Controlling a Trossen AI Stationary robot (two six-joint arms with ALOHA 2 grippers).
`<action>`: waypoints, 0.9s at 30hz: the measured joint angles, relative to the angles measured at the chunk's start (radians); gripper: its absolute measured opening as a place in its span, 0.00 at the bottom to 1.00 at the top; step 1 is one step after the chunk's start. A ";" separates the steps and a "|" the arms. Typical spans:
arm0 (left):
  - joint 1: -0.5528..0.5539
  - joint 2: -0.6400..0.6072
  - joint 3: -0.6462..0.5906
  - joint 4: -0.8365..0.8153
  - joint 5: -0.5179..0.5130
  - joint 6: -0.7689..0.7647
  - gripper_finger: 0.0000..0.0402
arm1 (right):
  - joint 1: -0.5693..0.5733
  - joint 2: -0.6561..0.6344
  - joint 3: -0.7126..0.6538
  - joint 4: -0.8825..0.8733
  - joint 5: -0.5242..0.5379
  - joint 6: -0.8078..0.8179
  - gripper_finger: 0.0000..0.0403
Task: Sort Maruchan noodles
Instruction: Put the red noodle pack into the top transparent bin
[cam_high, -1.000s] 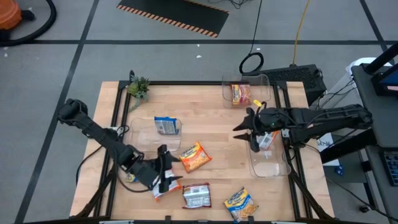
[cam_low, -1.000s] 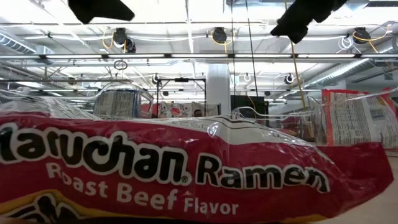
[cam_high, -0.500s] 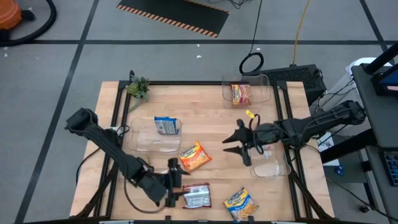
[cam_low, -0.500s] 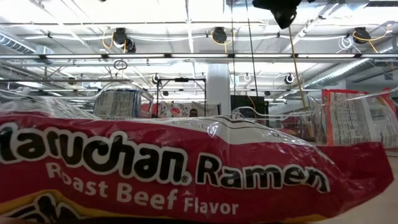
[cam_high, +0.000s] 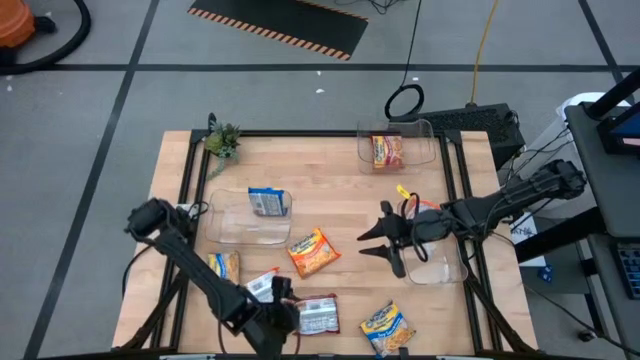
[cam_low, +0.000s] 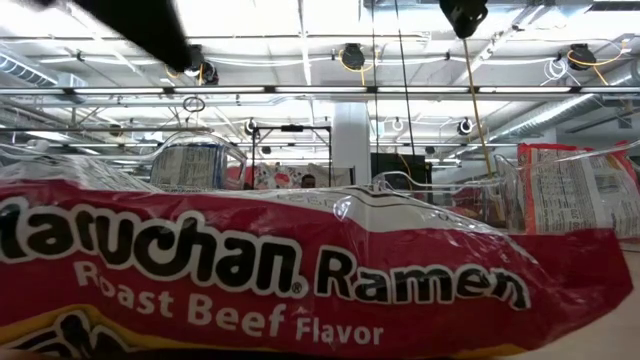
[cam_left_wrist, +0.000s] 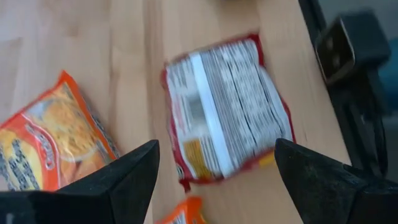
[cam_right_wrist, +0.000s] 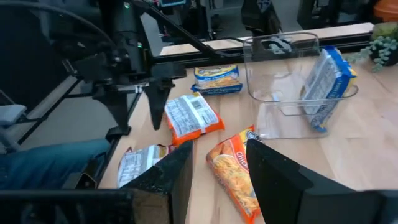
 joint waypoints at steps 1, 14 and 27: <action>-0.007 0.005 0.000 -0.014 0.001 0.000 0.79 | 0.004 0.000 0.000 0.000 0.001 0.000 0.36; 0.007 0.007 -0.066 -0.026 0.013 0.035 0.79 | 0.030 0.000 0.000 0.051 0.022 -0.040 0.36; 0.117 0.007 -0.200 0.109 0.143 0.222 0.79 | 0.030 0.000 0.000 0.046 0.021 -0.059 0.36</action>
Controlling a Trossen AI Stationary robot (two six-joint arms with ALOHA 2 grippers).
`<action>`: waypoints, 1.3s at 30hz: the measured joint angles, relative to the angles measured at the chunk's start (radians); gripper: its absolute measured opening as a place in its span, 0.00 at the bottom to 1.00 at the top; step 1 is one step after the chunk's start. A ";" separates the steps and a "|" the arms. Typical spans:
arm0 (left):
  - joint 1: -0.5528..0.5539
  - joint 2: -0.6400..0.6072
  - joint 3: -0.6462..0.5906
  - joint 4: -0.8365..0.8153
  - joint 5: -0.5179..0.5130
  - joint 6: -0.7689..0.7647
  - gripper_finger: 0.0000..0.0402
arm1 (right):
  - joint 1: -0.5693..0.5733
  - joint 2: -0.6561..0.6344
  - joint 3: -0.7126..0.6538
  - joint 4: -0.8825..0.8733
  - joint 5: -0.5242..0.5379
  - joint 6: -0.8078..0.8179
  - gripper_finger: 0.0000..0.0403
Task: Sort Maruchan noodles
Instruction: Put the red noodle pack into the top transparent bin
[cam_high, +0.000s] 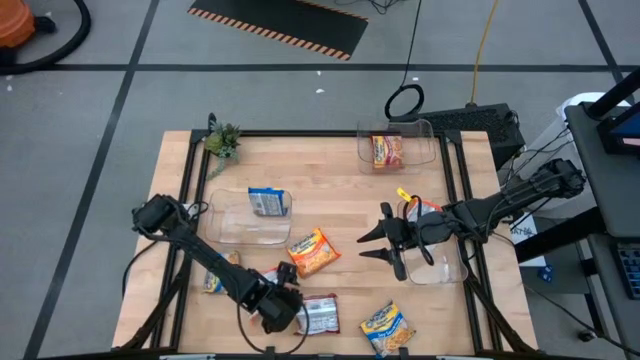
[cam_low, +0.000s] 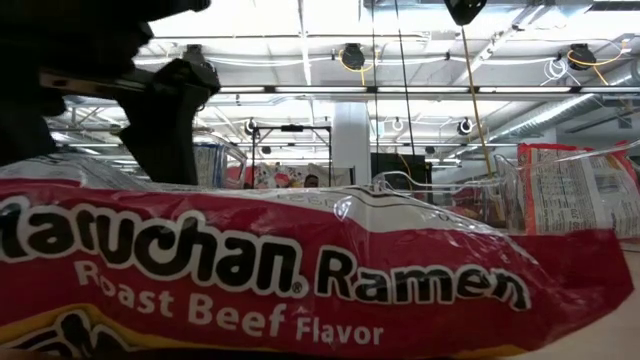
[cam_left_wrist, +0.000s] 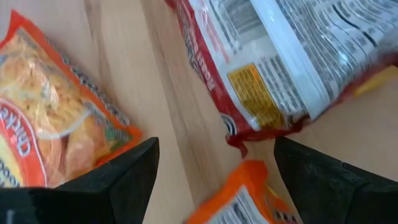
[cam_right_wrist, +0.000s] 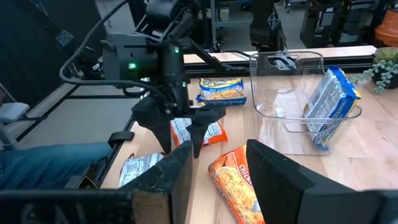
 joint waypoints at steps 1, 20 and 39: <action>0.003 0.000 -0.006 0.022 0.003 0.011 0.79 | 0.000 0.000 0.000 -0.002 0.000 0.000 0.36; 0.049 -0.001 -0.104 0.246 0.078 0.088 0.79 | 0.027 0.000 0.000 0.003 0.002 0.021 0.36; 0.083 -0.001 -0.109 0.258 0.130 0.144 0.61 | -0.001 0.000 0.000 0.003 0.026 -0.119 0.36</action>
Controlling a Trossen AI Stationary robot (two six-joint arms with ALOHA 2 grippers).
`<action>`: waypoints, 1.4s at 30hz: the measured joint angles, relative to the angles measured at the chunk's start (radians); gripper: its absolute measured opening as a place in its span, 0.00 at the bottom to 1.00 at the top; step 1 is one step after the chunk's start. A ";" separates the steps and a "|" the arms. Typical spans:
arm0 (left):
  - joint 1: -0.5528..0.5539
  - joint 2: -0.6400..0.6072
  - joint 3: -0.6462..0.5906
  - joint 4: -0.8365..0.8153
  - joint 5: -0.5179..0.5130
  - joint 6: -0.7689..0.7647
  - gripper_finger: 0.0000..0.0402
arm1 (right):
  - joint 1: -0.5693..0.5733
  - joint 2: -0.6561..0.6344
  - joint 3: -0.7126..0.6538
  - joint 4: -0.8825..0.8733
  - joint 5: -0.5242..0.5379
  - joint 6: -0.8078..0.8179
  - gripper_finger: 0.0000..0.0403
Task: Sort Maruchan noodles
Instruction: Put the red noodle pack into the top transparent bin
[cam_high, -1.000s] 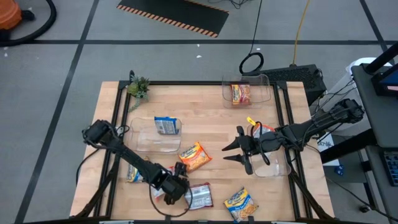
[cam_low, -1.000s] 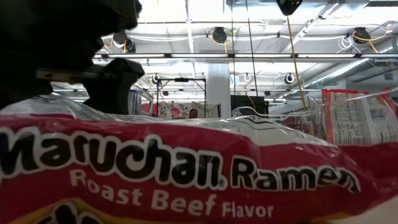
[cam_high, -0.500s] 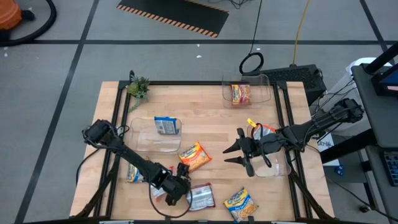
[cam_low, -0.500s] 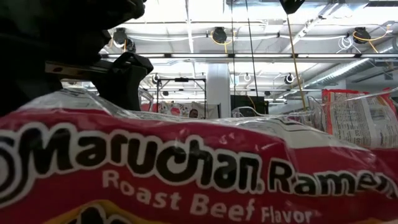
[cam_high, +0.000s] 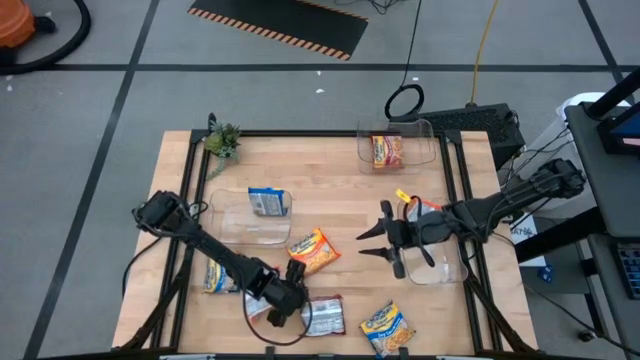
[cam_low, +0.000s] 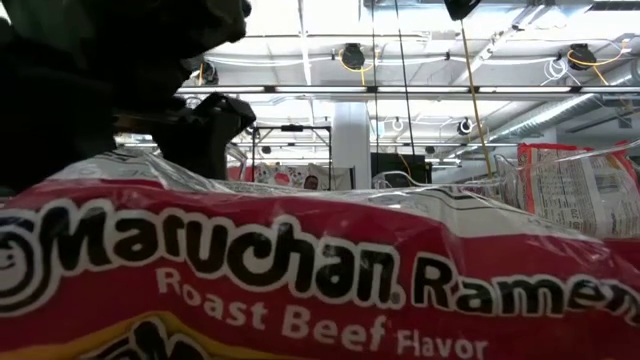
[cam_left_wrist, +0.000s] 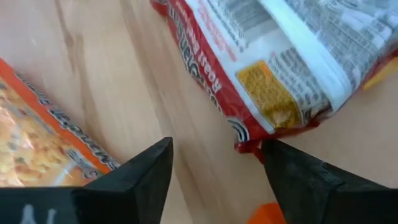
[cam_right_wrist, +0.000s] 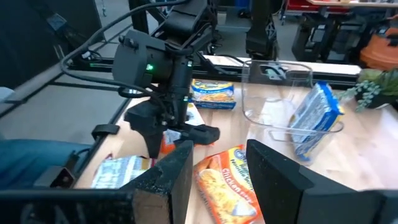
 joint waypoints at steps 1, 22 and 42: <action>0.003 0.000 -0.006 -0.001 0.003 -0.007 0.61 | -0.003 0.000 0.000 0.000 0.000 -0.008 0.36; 0.001 0.002 -0.073 0.158 0.052 -0.001 0.29 | -0.108 -0.001 0.000 0.000 -0.001 -0.276 0.36; 0.030 -0.113 -0.073 0.160 -0.038 0.062 0.01 | -0.119 -0.001 0.000 0.000 -0.001 -0.212 0.36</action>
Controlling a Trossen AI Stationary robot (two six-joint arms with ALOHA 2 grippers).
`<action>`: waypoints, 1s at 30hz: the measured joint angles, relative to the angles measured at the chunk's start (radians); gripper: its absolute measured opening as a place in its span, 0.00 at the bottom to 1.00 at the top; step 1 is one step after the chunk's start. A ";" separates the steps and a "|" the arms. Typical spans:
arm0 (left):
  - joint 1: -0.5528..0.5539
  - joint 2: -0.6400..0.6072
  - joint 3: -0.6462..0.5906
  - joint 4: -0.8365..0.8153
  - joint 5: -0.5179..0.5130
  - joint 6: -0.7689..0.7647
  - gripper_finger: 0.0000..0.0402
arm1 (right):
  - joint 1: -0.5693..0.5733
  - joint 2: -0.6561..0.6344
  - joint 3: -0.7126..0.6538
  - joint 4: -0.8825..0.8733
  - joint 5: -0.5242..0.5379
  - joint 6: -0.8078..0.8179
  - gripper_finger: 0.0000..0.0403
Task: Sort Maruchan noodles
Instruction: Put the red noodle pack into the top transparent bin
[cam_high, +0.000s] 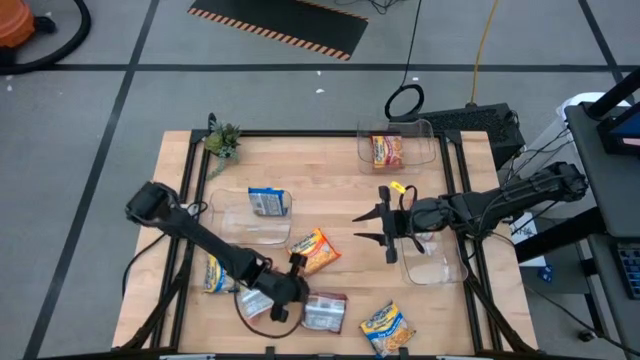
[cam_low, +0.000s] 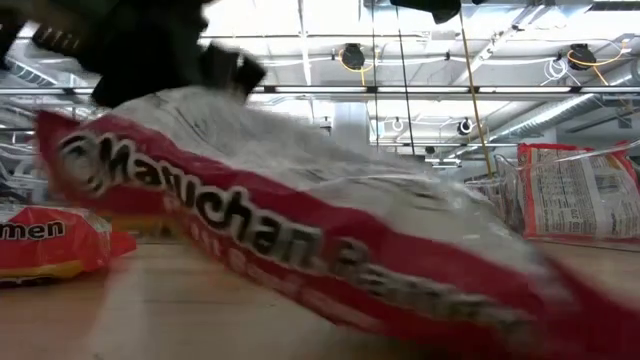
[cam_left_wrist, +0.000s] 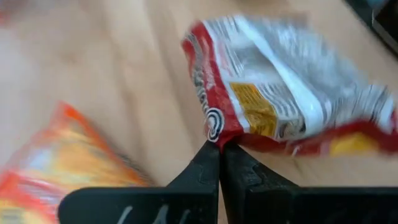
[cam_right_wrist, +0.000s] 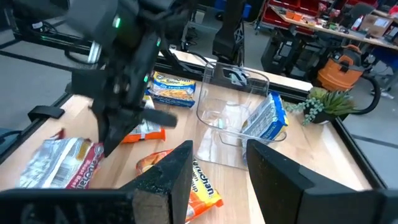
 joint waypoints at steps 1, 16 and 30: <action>0.004 -0.021 0.000 0.000 -0.016 0.015 0.01 | 0.000 0.000 0.000 0.000 0.000 0.001 0.36; 0.116 -0.288 0.001 -0.106 -0.125 0.163 0.00 | 0.009 0.045 0.001 0.073 0.063 0.085 0.37; 0.239 -0.426 0.001 -0.143 -0.131 0.329 0.00 | -0.018 0.105 0.001 0.099 0.129 0.152 0.49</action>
